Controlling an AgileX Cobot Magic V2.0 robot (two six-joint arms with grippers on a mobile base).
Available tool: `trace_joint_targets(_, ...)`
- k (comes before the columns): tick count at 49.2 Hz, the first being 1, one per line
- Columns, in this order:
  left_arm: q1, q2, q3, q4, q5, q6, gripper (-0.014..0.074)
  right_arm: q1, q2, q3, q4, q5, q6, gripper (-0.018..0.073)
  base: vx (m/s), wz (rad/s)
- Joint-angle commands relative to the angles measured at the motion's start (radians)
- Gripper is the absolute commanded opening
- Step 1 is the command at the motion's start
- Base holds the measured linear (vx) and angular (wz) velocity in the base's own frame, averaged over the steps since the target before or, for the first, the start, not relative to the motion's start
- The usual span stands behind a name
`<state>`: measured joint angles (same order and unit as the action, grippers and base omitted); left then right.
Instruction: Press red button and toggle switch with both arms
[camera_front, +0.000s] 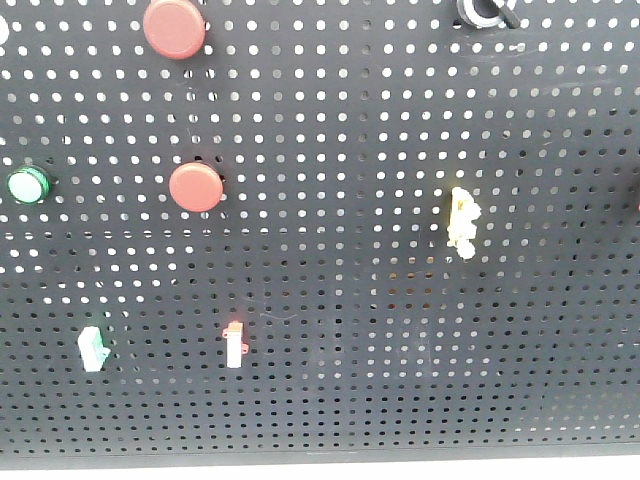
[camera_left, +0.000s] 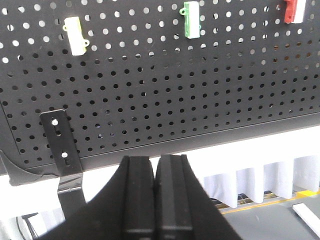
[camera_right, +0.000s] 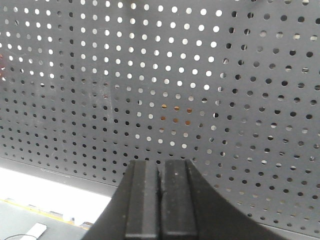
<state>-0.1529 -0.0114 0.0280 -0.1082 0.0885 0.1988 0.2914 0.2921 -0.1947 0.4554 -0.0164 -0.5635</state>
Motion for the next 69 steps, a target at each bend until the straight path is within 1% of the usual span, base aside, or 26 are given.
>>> trace_joint_targets(1, 0.003, -0.015, 0.033, -0.009, -0.077, -0.008, 0.0002, -0.007, 0.008, -0.025, -0.005, -0.073, -0.008, -0.0003, 0.00, 0.00)
trace_joint_targets(4, 0.003, -0.015, 0.033, -0.009, -0.077, -0.008, 0.0002, -0.007, 0.008, -0.014, -0.019, -0.064, 0.005, -0.0003, 0.00, 0.00)
trace_joint_targets(7, 0.003, -0.015, 0.033, -0.009, -0.077, -0.008, 0.0002, -0.007, -0.001, 0.012, -0.076, -0.059, 0.048, -0.0003, 0.00, 0.00)
trace_joint_targets(11, 0.003, -0.015, 0.033, -0.009, -0.077, -0.008, 0.0002, -0.007, -0.029, 0.058, -0.200, -0.058, 0.182, -0.0003, 0.00, 0.00)
trace_joint_targets(14, 0.003, -0.015, 0.033, -0.009, -0.077, -0.008, 0.0002, -0.007, -0.063, 0.103, -0.354, -0.057, 0.306, -0.0003, 0.00, 0.00)
trace_joint_targets(17, 0.003, -0.015, 0.033, -0.009, -0.077, -0.008, 0.0002, -0.007, -0.106, 0.151, -0.481, -0.054, 0.476, -0.0003, 0.00, 0.00)
trace_joint_targets(19, 0.003, -0.015, 0.033, -0.009, -0.077, -0.008, 0.0002, -0.011, -0.132, 0.177, -0.547, -0.053, 0.550, -0.0003, 0.00, 0.00)
trace_joint_targets(22, 0.003, -0.015, 0.033, -0.009, -0.077, -0.008, 0.0002, -0.040, -0.181, 0.215, -0.566, -0.036, 0.655, -0.0003, 0.00, 0.00)
trace_joint_targets(25, 0.003, -0.015, 0.033, -0.009, -0.077, -0.008, 0.0002, -0.082, -0.226, 0.237, -0.562, -0.006, 0.709, -0.0003, 0.00, 0.00)
trace_joint_targets(28, 0.003, -0.015, 0.033, -0.009, -0.077, -0.008, 0.0002, -0.128, -0.272, 0.237, -0.560, 0.062, 0.721, -0.0003, 0.00, 0.00)
trace_joint_targets(32, 0.003, -0.015, 0.033, -0.009, -0.077, -0.008, 0.0002, -0.185, -0.324, 0.237, -0.567, 0.112, 0.700, -0.0003, 0.00, 0.00)
trace_joint_targets(34, 0.003, -0.015, 0.033, -0.009, -0.077, -0.008, 0.0002, -0.210, -0.320, 0.237, -0.569, 0.113, 0.693, -0.0003, 0.00, 0.00)
trace_joint_targets(40, 0.003, -0.016, 0.033, -0.009, -0.077, -0.008, 0.0002, -0.251, -0.320, 0.237, -0.569, 0.109, 0.698, -0.0003, 0.00, 0.00)
trace_joint_targets(69, 0.003, -0.016, 0.033, -0.009, -0.077, -0.008, 0.0002, -0.255, -0.320, 0.237, -0.569, 0.112, 0.698, -0.0003, 0.00, 0.00)
